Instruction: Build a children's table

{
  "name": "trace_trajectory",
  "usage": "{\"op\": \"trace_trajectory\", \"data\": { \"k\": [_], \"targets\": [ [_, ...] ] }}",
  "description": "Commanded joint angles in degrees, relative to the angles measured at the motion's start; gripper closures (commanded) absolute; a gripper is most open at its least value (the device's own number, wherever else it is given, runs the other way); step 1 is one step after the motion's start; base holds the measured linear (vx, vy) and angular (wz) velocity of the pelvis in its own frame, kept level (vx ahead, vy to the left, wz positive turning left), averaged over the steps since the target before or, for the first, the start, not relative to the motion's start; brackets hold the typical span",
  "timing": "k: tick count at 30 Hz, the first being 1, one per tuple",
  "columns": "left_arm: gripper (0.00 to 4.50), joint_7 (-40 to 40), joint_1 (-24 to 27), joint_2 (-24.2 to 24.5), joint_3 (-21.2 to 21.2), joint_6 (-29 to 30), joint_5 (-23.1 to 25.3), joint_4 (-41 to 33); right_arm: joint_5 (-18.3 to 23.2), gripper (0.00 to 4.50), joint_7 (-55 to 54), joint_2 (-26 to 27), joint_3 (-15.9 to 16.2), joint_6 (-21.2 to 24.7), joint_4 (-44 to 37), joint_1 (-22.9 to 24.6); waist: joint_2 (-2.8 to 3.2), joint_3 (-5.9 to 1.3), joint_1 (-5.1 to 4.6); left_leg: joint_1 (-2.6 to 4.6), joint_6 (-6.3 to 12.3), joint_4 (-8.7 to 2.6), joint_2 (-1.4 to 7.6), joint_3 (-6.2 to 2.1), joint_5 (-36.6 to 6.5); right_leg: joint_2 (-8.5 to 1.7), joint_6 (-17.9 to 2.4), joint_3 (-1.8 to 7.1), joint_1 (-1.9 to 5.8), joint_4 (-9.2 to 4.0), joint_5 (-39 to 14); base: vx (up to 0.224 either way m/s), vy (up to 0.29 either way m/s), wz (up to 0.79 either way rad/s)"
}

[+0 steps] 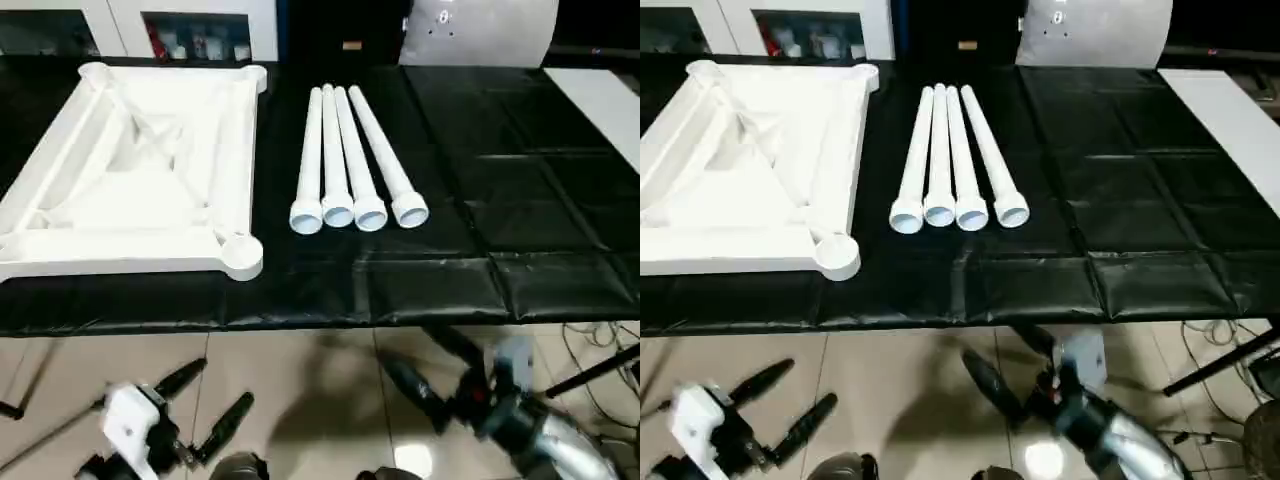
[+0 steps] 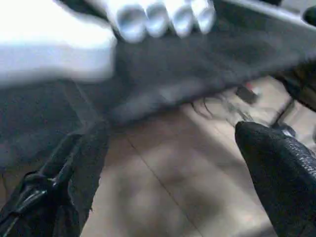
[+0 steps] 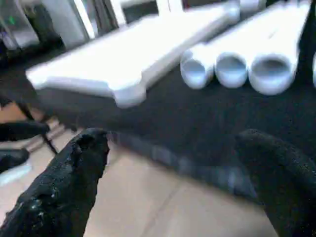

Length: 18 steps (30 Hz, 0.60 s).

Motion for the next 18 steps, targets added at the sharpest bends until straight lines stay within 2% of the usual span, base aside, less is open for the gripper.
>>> {"op": "trace_trajectory", "data": {
  "k": [1, 2, 3, 4, 5, 6, 7, 8, 9, 10, 11, 12, 13, 15, 16, 17, 18],
  "targets": [
    [0.03, 4.68, -4.08, 0.54, 1.47, 6.68, -3.34, -8.07, 4.12, 0.0, -4.73, 0.93, -2.17, 4.23, -5.27, -1.92, 0.62, -2.08, 0.06, 1.06, 1.21, -5.04, 3.74, -1.66, -13.72, -3.52, -8.71, 2.96, 0.67, -4.21, -3.44, 0.0, 0.0, 0.0],
    [0.03, 7.41, -6.2, 0.73, 1.88, 9.75, -4.57, -11.22, 5.22, 0.0, -6.94, 1.57, -2.71, 5.7, -6.55, -2.91, 0.72, -2.52, 0.28, 1.47, 0.59, -4.75, 3.66, -1.69, -12.18, -3.47, -9.61, 2.87, 0.69, -3.63, -0.82, 0.0, 0.0, 0.0],
    [0.03, 13.56, -10.39, 0.7, 2.42, 15.65, -5.73, -16.92, 5.91, 0.0, -11.03, 2.73, -3.71, 8.13, -7.87, -4.82, 0.66, -2.46, 0.28, 1.46, 0.7, -4.68, 3.58, -1.54, -11.99, -3.35, -9.78, 2.82, 0.61, -3.72, -0.45, 0.0, 0.0, 0.0],
    [0.03, 15.13, -11.48, 0.55, 2.43, 17.07, -5.71, -18.1, 5.9, 0.0, -11.88, 2.94, -3.97, 8.62, -7.97, -5.29, 0.38, -2.75, 0.34, 1.24, 0.2, -4.49, 3.32, -1.61, -10.11, -3.32, -10.11, 2.68, 1.04, -3.25, 1.38, 0.0, 0.0, 0.0],
    [0.03, 18.92, -15.17, -1.45, 2.66, 18.41, -3.02, -18.53, 2.72, 0.0, -14.27, 3.88, -3.9, 9.28, -8.05, -6.81, -0.09, -2.7, 0.18, 0.89, 0.44, -4.31, 3.12, -1.4, -8.58, -3.14, -9.59, 2.64, 1.21, -3.33, 2.86, 0.0, 0.0, 0.0],
    [0.03, 21.58, -17.88, -3.14, 2.61, 19.29, -0.8, -18.68, 0.57, 0.0, -15.81, 4.38, -4.03, 9.7, -7.96, -7.91, 0.03, -2.83, 0.1, 0.81, 0.16, -4.28, 3.13, -1.32, -7.76, -3.02, -9.14, 2.6, 1.34, -3.24, 3.61, 0.0, 0.0, 0.0],
    [0.03, 23.65, -19.84, -4.55, 2.16, 21.15, 1.02, -18.78, -1.41, 0.0, -17.25, 4.85, -4.24, 10.14, -7.4, -8.7, -0.3, -3.0, -0.1, 0.84, -0.08, -4.05, 2.89, -1.28, -6.31, -2.96, -8.62, 2.65, 1.36, -3.15, 5.09, 0.0, 0.0, 0.0],
    [0.03, 25.91, -21.93, -6.1, 1.56, 23.44, 2.99, -18.93, -3.54, 0.0, -18.86, 5.33, -4.52, 10.65, -6.69, -9.55, 0.64, -3.37, -0.04, 0.95, -0.75, -3.9, 2.87, -1.35, -5.81, -3.01, -8.5, 2.62, 1.45, -2.95, 5.73, 0.0, 0.0, 0.0],
    [0.03, 26.63, -23.02, -7.32, 1.09, 23.13, 5.58, -18.57, -5.39, 0.0, -19.23, 5.28, -4.36, 10.46, -5.86, -9.83, 0.79, -3.89, -0.19, 0.95, -1.46, -3.51, 2.68, -1.51, -4.05, -2.98, -8.32, 2.55, 1.69, -2.69, 8.25, 0.0, 0.0, 0.0],
    [0.03, 28.34, -24.07, -8.09, 0.61, 25.34, 7.85, -18.37, -7.44, 0.0, -20.36, 4.67, -4.31, 11.04, -5.19, -10.01, 1.32, -4.18, -0.24, 0.83, -1.8, -3.3, 2.54, -1.51, -3.59, -2.92, -8.05, 2.52, 1.89, -2.68, 9.85, 0.0, 0.0, 0.0],
    [0.03, 29.33, -24.78, -8.36, 0.61, 26.49, 8.75, -17.77, -10.94, 0.0, -22.02, 4.68, -4.12, 9.94, -4.43, -10.11, 1.15, -4.28, -0.5, 0.85, -1.95, -3.27, 2.54, -1.47, -3.47, -2.76, -7.81, 2.51, 1.96, -2.83, 10.82, 0.0, 0.0, 0.0],
    [0.03, 31.49, -25.91, -7.11, -0.33, 30.32, 8.34, -17.14, -14.84, 0.0, -26.63, 3.82, -4.22, 10.89, -3.28, -10.44, 1.25, -4.43, -0.46, 0.76, -2.19, -3.07, 2.28, -1.5, -3.3, -2.68, -7.68, 2.5, 2.09, -2.68, 12.09, 0.0, 0.0, 0.0],
    [0.03, 32.46, -26.09, -7.26, -1.03, 30.67, 9.33, -16.08, -16.65, 0.0, -28.64, 3.6, -4.5, 10.82, -2.27, -10.5, 1.51, -4.39, -0.47, 0.92, -2.72, -3.04, 2.0, -1.43, -3.97, -2.41, -7.42, 2.42, 1.83, -2.9, 11.63, 0.0, 0.0, 0.0],
    [0.03, 33.94, -25.53, -6.79, -2.72, 31.47, 11.06, -14.92, -14.61, 0.0, -29.77, 3.14, -4.49, 14.09, -1.94, -9.89, 1.11, -4.32, -0.48, 0.75, -2.3, -3.15, 1.93, -1.39, -6.24, -2.46, -6.94, 2.56, 2.07, -3.11, 7.93, 0.0, 0.0, 0.0],
    [0.03, 33.98, -25.51, -6.81, -2.79, 31.54, 11.15, -14.93, -14.51, 0.0, -29.75, 3.15, -4.51, 14.2, -1.95, -9.86, 1.44, -4.38, -0.4, 0.77, -1.58, -3.18, 2.05, -1.43, -7.63, -2.61, -6.81, 2.63, 1.97, -3.26, 5.37, 0.0, 0.0, 0.0],
    [0.03, 34.89, -25.2, -7.13, -4.6, 32.87, 14.03, -15.16, -13.67, 0.0, -30.55, 3.35, -5.33, 17.09, -2.33, -9.35, 2.46, -4.45, -0.44, 0.7, -1.04, -3.12, 2.14, -1.29, -8.54, -2.95, -6.9, 2.85, 1.85, -3.48, 3.55, 0.0, 0.0, 0.0],
    [0.03, 34.84, -24.59, -7.75, -4.45, 33.12, 14.01, -14.67, -13.69, 0.0, -31.93, 4.6, -5.48, 18.63, -2.7, -9.27, 2.05, -4.45, -0.4, 0.47, 0.15, -2.93, 1.98, -1.03, -8.82, -3.45, -7.0, 3.16, 2.0, -3.85, 2.74, 0.0, 0.0, 0.0]
  ]
}}
